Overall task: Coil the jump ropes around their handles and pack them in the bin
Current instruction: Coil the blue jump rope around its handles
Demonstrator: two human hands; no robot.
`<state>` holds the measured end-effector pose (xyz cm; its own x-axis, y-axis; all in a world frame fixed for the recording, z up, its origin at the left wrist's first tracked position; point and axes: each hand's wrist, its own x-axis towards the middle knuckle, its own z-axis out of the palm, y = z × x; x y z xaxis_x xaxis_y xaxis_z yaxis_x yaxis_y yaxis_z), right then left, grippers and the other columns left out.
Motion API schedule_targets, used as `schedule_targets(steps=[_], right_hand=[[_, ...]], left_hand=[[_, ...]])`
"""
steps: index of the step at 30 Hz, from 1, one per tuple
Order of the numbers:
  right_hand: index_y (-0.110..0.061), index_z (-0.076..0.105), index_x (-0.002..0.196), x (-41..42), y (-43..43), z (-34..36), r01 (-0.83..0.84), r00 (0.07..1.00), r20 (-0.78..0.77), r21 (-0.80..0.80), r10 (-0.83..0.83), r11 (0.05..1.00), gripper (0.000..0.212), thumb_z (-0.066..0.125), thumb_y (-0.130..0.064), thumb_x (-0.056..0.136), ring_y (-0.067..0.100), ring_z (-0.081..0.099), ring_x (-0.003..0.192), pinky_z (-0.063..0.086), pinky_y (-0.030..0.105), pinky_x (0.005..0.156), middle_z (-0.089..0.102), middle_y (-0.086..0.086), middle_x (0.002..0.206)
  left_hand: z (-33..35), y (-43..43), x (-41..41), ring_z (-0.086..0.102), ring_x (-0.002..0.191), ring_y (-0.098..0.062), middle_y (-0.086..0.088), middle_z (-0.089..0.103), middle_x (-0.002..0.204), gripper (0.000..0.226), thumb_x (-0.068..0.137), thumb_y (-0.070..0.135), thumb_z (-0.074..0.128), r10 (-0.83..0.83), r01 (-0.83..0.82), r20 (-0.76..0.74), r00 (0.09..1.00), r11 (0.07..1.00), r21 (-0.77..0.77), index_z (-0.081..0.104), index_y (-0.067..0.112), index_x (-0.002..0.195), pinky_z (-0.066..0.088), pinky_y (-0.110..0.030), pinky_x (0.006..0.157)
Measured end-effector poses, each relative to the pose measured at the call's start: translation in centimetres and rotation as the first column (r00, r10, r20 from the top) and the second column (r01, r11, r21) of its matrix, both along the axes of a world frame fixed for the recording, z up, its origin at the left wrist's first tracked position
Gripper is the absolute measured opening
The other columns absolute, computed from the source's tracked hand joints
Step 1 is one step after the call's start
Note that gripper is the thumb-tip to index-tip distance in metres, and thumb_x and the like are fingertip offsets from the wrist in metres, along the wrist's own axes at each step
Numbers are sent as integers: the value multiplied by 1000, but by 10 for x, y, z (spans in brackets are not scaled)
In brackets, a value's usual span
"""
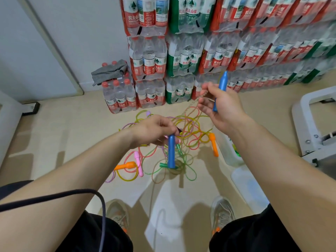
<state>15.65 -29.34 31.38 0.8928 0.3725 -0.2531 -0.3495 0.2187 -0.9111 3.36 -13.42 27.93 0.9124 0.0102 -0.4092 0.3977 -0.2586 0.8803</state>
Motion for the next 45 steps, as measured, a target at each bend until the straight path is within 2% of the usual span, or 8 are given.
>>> schedule_targets(steps=[7,16,19,23,30,35,40,45], right_hand=[[-16,55,88,-12,-3,-27,-174,984,-107,-439,142,881,39,50,-53,101,11,30,40,34,21,43,38,-4,58],[-13,64,94,-63,18,-32,-304,953,-100,-348,287,887,22,47,-22,103,20,55,55,48,28,52,58,8,72],[-18,66,112,-66,19,-40,-344,934,-53,-404,354,847,19,51,-25,104,15,61,67,50,23,54,65,3,90],[-23,66,93,-67,14,-49,-368,896,29,-506,442,780,13,57,-28,102,13,57,61,46,22,52,65,-8,92],[-15,61,69,-41,4,-41,-158,795,207,-837,570,524,29,66,-41,82,6,59,59,49,37,65,59,-13,56],[-34,65,97,-24,-2,-32,-215,710,384,-681,591,700,20,56,-38,80,9,62,96,48,30,87,67,-5,107],[-10,67,79,-30,-4,-41,-531,680,169,-558,714,637,52,45,-51,102,16,50,50,42,37,59,54,-4,53],[-8,65,76,-15,-12,-36,-450,787,162,-508,595,734,40,49,-30,106,9,30,45,26,27,52,36,-3,53]], left_hand=[[12,1,4,73,71,-23,-7,70,78,27,107,24,40,435,-478,-206,877,739,-475,57,13,88,61,-29,59],[1,-21,13,69,66,-20,-11,69,89,26,108,18,36,562,-602,-270,782,569,-561,59,5,105,61,-28,61],[0,-21,12,61,72,-18,-6,61,88,26,107,20,38,560,-600,-260,787,596,-533,62,10,101,57,-31,65],[-2,-20,8,64,77,-24,-9,63,91,24,106,27,44,511,-567,-272,816,615,-547,60,9,104,59,-37,61],[-11,-14,9,68,74,-26,-17,69,88,21,104,13,52,370,-367,-6,929,918,-153,62,-1,91,60,-39,78],[4,-8,5,65,71,-19,-14,69,86,17,103,7,52,-27,28,57,998,999,-25,63,-2,95,56,-27,75],[26,8,5,64,72,-16,-9,66,80,18,102,2,49,-134,143,115,984,987,-70,65,-1,95,52,-21,71],[21,27,0,64,74,-19,-7,66,78,18,102,6,53,-160,160,17,987,987,3,67,5,92,52,-25,74]])
